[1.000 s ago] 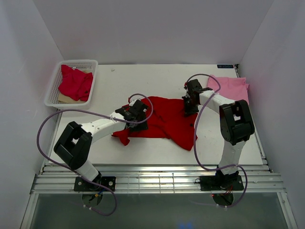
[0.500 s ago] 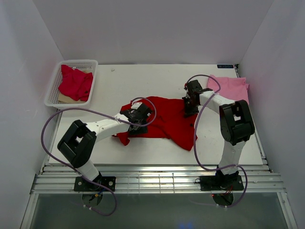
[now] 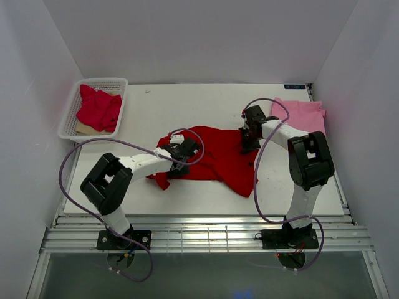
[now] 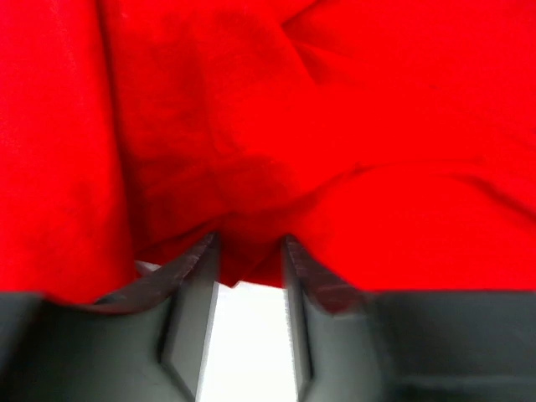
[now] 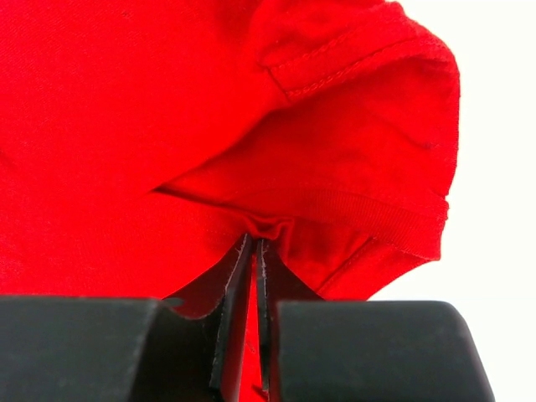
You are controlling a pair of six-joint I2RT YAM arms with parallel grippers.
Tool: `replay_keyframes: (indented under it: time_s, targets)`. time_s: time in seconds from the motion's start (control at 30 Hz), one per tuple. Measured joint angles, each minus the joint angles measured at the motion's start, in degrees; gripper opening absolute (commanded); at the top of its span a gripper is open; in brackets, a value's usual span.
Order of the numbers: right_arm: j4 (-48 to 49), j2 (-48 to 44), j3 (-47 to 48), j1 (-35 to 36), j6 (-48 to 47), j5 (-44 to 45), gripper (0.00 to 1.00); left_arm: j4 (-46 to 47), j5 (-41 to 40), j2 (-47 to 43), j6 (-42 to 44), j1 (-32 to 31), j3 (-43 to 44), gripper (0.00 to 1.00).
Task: Fold and stack the t-shirts
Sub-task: Flatten out the tshirt
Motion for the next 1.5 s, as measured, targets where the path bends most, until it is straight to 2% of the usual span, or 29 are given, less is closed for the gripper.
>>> replay_keyframes:
  time_s: [0.07, 0.1, 0.2, 0.33, 0.7, 1.5]
  targets:
    - [-0.04, -0.24, -0.24, 0.00, 0.15, 0.04, 0.11, 0.02, -0.17, 0.98, -0.02, 0.00, -0.02, 0.37]
    - [-0.04, -0.26, -0.28, -0.02, 0.20, 0.07, 0.11, 0.02, -0.31, 1.36, -0.04, 0.00, -0.07, 0.29]
    - [-0.02, -0.50, -0.61, -0.28, 0.33, 0.11, 0.11, 0.17, -0.83, 1.38, 0.26, 0.00, -0.07, 0.17]
    - [-0.37, -0.94, -1.07, -1.36, 0.59, 0.11, 0.11, 0.17, -1.22, 1.36, 0.46, 0.00, -0.07, 0.12]
    - [-0.59, -1.01, -1.01, -4.72, 0.85, -0.66, 0.24, 0.00, -1.31, 0.83, 0.46, 0.00, -0.07, 0.09]
    - [-3.28, -1.01, 0.55, -4.90, 0.13, 0.68, 0.29, -0.11, -0.70, 0.28, 0.20, 0.00, -0.07, 0.07]
